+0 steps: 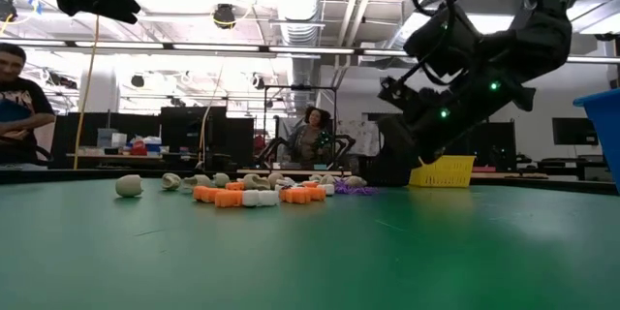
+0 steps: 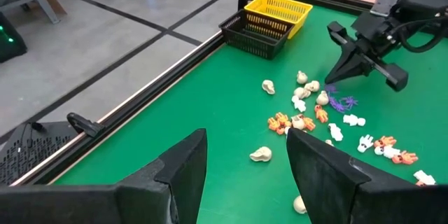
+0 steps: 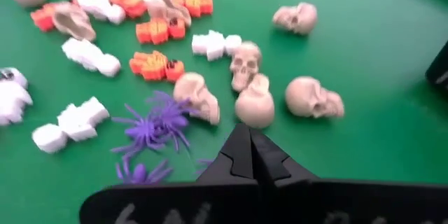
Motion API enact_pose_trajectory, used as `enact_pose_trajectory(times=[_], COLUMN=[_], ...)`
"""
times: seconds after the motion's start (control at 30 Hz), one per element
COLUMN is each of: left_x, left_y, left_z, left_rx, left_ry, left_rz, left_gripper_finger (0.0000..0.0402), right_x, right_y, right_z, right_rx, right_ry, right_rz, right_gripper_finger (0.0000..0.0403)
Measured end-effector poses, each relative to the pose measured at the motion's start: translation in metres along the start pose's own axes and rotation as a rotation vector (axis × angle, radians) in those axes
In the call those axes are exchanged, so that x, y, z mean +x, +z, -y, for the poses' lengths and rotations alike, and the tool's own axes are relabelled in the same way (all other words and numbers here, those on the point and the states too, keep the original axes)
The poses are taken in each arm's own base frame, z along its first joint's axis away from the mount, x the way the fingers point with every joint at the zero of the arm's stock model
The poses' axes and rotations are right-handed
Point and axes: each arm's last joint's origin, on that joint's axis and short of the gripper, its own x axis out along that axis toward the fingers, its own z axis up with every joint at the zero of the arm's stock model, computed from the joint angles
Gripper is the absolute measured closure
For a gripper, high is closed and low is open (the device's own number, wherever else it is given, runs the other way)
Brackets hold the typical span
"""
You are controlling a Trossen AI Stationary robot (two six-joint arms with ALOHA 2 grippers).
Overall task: Sort Halloween decoration
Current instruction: Put the violet spider toy into the yellow basket
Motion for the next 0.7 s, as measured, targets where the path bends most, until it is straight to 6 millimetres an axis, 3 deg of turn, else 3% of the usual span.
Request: enact_pose_trajectory(times=[0.37,0.7], left_x=[0.0,0.0], left_y=[0.0,0.0], left_z=[0.0,0.0], left_rx=[0.0,0.0], left_ry=[0.001,0.0], left_rz=[0.0,0.0], left_gripper_finger=[0.0213,0.0213], right_x=[-0.013,-0.013], right_y=[0.017,0.022], right_z=[0.0,-0.002], right_rx=[-0.005,0.011], right_ry=[0.024,0.061], right_rz=[0.061,0.099], right_gripper_finger=[0.0394,0.0289])
